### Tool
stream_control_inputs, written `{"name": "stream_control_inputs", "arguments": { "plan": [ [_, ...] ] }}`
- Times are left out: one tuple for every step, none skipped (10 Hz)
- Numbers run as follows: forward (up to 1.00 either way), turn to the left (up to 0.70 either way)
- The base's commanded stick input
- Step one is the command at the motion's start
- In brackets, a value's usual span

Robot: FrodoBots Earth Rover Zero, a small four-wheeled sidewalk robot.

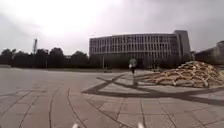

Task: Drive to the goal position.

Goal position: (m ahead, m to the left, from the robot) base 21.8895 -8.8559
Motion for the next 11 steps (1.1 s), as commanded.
{"name": "stream_control_inputs", "arguments": {
  "plan": [
    [0.50, 0.00],
    [0.50, 0.00],
    [0.50, 0.00],
    [0.50, 0.00],
    [0.50, 0.00],
    [0.50, 0.00],
    [0.50, 0.00],
    [0.50, 0.00],
    [0.50, 0.00],
    [0.50, 0.00],
    [0.50, 0.00]
  ]
}}
